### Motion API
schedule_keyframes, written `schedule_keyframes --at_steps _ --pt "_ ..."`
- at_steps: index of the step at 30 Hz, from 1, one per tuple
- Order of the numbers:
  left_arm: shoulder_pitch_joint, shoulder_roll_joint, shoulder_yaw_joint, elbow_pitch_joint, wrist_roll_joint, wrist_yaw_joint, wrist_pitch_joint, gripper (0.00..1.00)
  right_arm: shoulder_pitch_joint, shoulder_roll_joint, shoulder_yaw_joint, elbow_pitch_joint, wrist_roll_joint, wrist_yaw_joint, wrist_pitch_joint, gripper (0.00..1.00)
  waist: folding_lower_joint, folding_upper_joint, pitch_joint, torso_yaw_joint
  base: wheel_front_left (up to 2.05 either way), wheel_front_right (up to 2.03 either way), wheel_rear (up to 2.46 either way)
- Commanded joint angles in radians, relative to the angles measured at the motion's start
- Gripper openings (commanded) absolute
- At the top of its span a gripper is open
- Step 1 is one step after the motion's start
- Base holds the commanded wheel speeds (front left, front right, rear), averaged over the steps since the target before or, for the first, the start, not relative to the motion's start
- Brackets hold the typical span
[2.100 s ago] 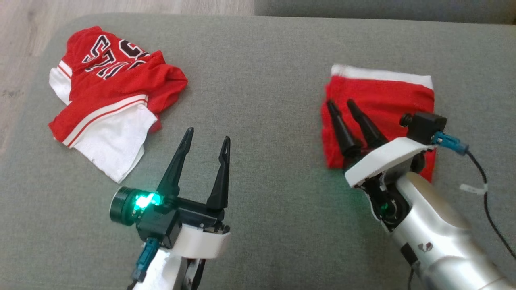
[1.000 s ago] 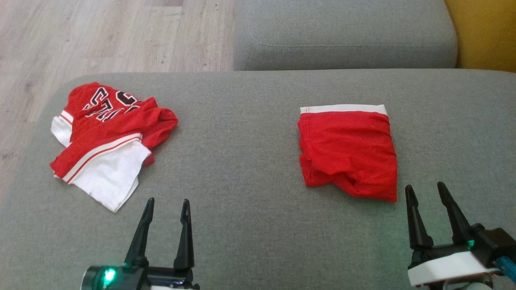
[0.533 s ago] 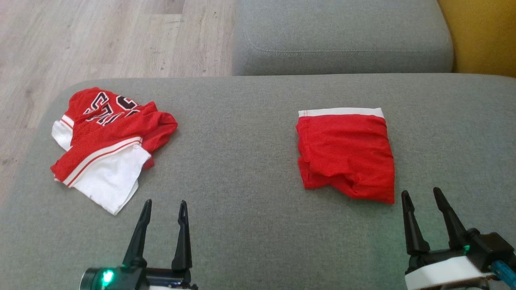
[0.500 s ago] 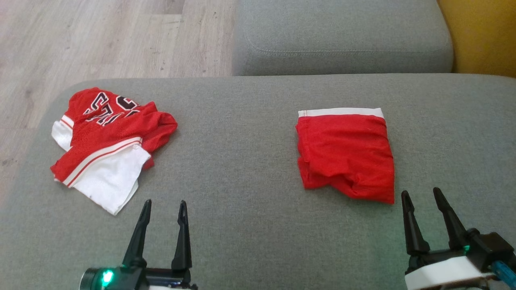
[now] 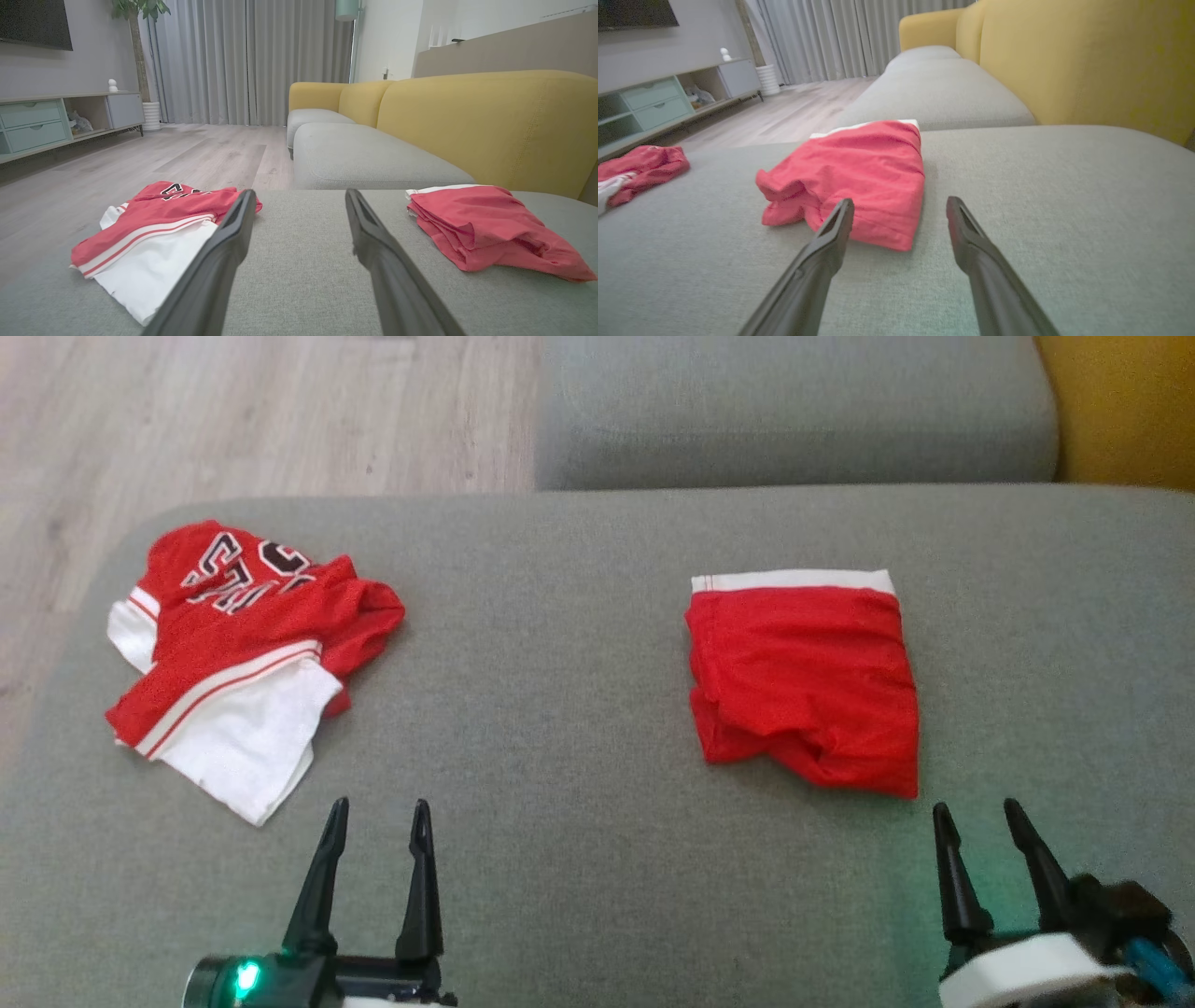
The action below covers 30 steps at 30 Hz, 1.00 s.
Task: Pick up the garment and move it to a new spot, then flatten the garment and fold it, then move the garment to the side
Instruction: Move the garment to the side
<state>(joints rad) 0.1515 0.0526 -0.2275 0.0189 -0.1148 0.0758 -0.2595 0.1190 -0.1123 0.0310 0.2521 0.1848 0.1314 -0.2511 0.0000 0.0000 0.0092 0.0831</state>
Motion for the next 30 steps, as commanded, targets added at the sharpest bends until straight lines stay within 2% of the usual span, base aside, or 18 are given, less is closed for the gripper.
schedule_keyframes --at_steps 1,9,16,17,18,19,25,30 --pt "-0.038 -0.002 0.029 -0.033 -0.003 0.002 -0.002 1.00 -0.063 -0.012 0.018 -0.016 -0.002 -0.001 -0.011 1.00 0.0000 0.0000 0.021 -0.003 0.00 0.00 0.00" --pt "-0.129 -0.002 0.026 -0.053 -0.005 -0.013 -0.002 1.00 -0.347 -0.035 -0.003 0.212 0.040 -0.001 0.003 1.00 0.0000 0.0000 0.183 0.003 0.00 0.00 0.00" --pt "-0.215 -0.002 0.014 -0.063 -0.016 -0.018 -0.002 1.00 -0.536 -0.080 0.035 0.388 0.125 -0.001 0.135 1.00 0.0000 0.0000 0.266 0.023 0.00 0.00 0.00" --pt "-0.223 -0.002 0.017 -0.066 -0.017 -0.017 -0.002 1.00 -0.552 -0.081 0.050 0.403 0.144 -0.001 0.151 0.96 0.0000 0.0000 0.272 0.023 0.00 0.00 0.00" --pt "-0.228 -0.002 0.022 -0.067 -0.018 -0.016 -0.002 1.00 -0.565 -0.081 0.067 0.414 0.165 -0.001 0.162 0.56 0.0000 0.0000 0.277 0.024 0.00 0.00 0.00" --pt "-0.230 -0.002 0.027 -0.068 -0.019 -0.015 -0.002 1.00 -0.575 -0.083 0.083 0.420 0.187 -0.001 0.169 0.00 0.0000 0.0000 0.280 0.023 0.00 0.00 0.00" --pt "-0.236 -0.002 0.032 -0.072 -0.014 -0.018 -0.002 1.00 -0.592 -0.132 0.161 0.403 0.305 -0.001 0.177 0.00 0.0000 0.0000 0.295 -0.007 0.00 0.00 0.00" --pt "-0.250 -0.002 0.035 -0.093 -0.005 -0.020 -0.002 1.00 -0.599 -0.238 0.172 0.359 0.328 -0.001 0.175 0.00 0.0000 0.0000 0.334 -0.077 0.00 0.00 0.00"
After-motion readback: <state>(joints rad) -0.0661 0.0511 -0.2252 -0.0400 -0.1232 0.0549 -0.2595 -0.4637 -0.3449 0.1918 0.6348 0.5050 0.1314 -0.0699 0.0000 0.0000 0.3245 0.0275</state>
